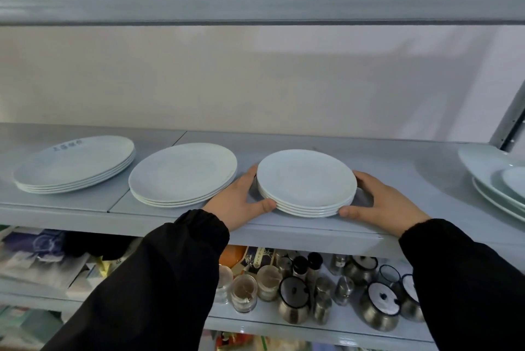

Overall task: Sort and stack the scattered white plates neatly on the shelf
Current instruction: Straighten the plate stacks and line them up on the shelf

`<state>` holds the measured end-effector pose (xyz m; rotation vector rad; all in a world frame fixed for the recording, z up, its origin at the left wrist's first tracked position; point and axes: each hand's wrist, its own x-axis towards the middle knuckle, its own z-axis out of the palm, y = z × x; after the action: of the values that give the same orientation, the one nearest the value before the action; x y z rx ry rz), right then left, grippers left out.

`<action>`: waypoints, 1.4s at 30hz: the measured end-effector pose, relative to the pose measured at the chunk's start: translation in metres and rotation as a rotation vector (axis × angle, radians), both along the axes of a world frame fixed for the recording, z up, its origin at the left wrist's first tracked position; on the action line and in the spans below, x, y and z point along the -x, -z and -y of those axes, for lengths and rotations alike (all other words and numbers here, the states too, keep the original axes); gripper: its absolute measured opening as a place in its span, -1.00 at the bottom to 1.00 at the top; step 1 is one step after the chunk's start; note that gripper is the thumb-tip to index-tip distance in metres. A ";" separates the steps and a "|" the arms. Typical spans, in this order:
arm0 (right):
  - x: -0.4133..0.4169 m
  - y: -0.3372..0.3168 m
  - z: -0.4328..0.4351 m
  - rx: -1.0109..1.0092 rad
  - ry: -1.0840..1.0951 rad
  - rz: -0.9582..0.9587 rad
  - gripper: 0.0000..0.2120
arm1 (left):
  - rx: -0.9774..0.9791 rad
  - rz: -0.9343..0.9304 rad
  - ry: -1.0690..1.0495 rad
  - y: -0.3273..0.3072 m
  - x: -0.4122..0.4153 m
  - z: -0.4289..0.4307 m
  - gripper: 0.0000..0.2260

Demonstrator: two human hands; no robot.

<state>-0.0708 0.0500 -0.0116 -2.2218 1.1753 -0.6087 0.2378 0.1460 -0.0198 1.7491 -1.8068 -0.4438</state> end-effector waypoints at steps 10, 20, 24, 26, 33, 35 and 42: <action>-0.002 -0.003 0.000 0.028 -0.062 -0.033 -0.14 | 0.024 0.075 0.001 0.001 0.002 0.000 -0.23; -0.002 -0.001 -0.001 0.047 -0.044 -0.075 -0.15 | 0.048 0.139 -0.030 0.004 0.007 -0.002 -0.23; -0.003 -0.002 -0.003 0.050 -0.034 -0.078 -0.18 | 0.110 0.125 -0.030 0.005 0.009 -0.005 -0.29; -0.004 -0.006 -0.009 0.065 -0.049 -0.048 -0.30 | 0.138 0.137 -0.038 0.006 0.009 -0.007 -0.29; 0.013 -0.007 -0.015 0.185 0.028 -0.173 -0.13 | 0.232 0.255 -0.133 -0.006 0.016 -0.008 -0.30; 0.024 -0.011 -0.022 0.241 0.031 -0.199 -0.15 | 0.290 0.268 -0.136 -0.020 0.030 -0.006 -0.30; 0.099 -0.042 -0.031 0.366 0.056 -0.210 -0.17 | 0.365 0.235 -0.011 -0.051 0.109 0.019 -0.32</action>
<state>-0.1702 0.0812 0.0306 -2.6200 1.3197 -0.6700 0.1287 0.1268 0.0312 1.6019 -1.8937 0.1003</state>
